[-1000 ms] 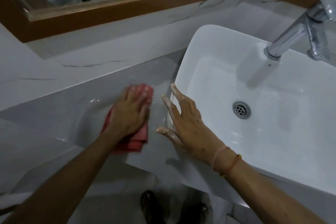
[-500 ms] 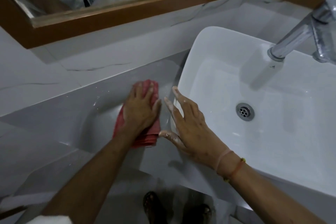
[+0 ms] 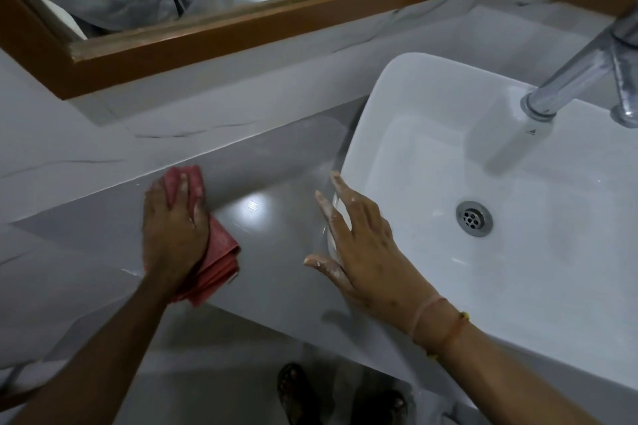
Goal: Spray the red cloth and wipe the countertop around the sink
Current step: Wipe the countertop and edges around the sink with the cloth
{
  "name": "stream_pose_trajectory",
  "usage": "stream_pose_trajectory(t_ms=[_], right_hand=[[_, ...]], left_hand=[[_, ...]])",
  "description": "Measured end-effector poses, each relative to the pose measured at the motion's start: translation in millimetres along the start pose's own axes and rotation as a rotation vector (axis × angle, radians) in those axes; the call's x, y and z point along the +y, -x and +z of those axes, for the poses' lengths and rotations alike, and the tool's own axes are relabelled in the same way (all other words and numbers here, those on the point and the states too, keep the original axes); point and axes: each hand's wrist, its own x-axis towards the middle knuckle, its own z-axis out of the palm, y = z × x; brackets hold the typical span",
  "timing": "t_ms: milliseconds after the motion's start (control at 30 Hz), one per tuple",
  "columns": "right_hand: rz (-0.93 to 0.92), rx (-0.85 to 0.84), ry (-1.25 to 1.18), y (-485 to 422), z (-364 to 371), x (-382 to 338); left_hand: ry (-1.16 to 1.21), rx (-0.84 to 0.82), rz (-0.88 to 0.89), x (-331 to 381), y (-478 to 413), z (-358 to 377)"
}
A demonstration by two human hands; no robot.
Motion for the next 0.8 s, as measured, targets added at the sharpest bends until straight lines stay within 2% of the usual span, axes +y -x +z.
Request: stream_pose_trajectory(t_ms=[133,233,400,467,567,633,733,800], right_hand=[[-0.004,-0.002,-0.006,1.0,1.2,1.2],[0.011,0.002,-0.028,-0.2,0.9,1.6],[0.015,-0.005,-0.027,-1.8,2.8,1.6],[0.014,-0.017,-0.040,-2.5,3.4,2.4],[0.002,-0.018,-0.030,-3.1,3.4,2.7],[-0.008,-0.007,-0.020,-1.9,2.7,1.8],[-0.007,-0.010,-0.038,-1.4,1.8,2.4],[-0.003,-0.016,-0.050,-2.6,2.6,2.6]], left_hand=[[0.039,-0.082,0.004,15.9,41.2,3.4],[-0.030,-0.128,0.017,-8.3,68.6,0.1],[0.060,0.078,-0.213,-7.9,11.3,1.1],[0.070,0.100,-0.172,15.5,-12.0,5.1],[0.051,0.099,0.024,52.9,-19.5,15.0],[0.098,0.027,0.134,63.7,-2.3,18.7],[0.040,-0.013,0.261,29.7,35.4,18.3],[-0.036,0.069,0.200,-11.6,30.8,15.2]])
